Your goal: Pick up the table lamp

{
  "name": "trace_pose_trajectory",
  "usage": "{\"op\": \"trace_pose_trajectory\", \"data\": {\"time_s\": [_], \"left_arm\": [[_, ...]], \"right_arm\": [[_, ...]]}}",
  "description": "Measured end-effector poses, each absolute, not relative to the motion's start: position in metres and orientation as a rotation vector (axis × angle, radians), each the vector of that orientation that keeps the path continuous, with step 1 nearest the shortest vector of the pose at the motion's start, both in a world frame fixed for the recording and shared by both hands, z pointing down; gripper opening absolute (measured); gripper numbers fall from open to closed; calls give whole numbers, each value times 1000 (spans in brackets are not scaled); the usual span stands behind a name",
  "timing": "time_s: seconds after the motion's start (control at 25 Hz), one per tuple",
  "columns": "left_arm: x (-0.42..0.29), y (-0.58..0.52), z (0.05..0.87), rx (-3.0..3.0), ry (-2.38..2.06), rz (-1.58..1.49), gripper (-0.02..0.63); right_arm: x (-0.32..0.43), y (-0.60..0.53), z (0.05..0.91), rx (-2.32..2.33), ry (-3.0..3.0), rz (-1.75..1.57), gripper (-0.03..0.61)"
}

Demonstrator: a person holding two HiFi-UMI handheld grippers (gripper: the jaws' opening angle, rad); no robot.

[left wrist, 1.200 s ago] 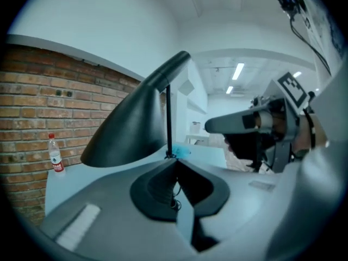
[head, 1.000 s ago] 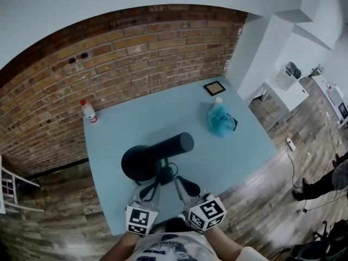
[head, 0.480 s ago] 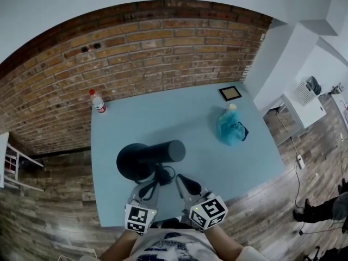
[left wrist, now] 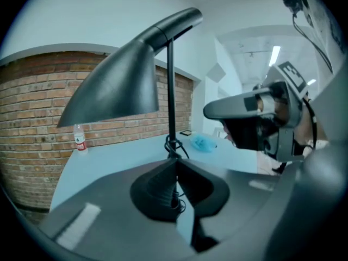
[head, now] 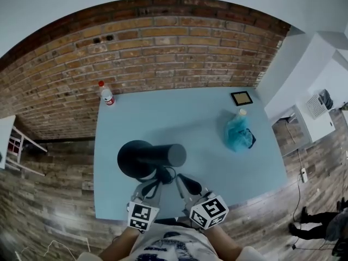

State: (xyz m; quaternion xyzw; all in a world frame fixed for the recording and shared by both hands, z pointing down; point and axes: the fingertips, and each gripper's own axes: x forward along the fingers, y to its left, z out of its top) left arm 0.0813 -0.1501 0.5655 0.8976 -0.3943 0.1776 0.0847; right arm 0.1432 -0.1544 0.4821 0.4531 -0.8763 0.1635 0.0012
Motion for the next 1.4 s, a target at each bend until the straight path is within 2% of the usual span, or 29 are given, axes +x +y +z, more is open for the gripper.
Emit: {"op": "trace_pose_trajectory", "data": {"time_s": [0.76, 1.0, 1.16, 1.4], "left_arm": [[92, -158, 614, 2599, -1117, 562, -5], [94, -164, 629, 2569, -1136, 610, 17], [100, -167, 632, 2575, -1134, 604, 61], [103, -172, 636, 2568, -1146, 598, 78]], "right_arm": [[152, -173, 495, 1372, -2750, 552, -2], [156, -173, 498, 1382, -2744, 574, -2], [159, -173, 499, 1389, -2741, 581, -2], [164, -175, 500, 1393, -2733, 593, -2]]}}
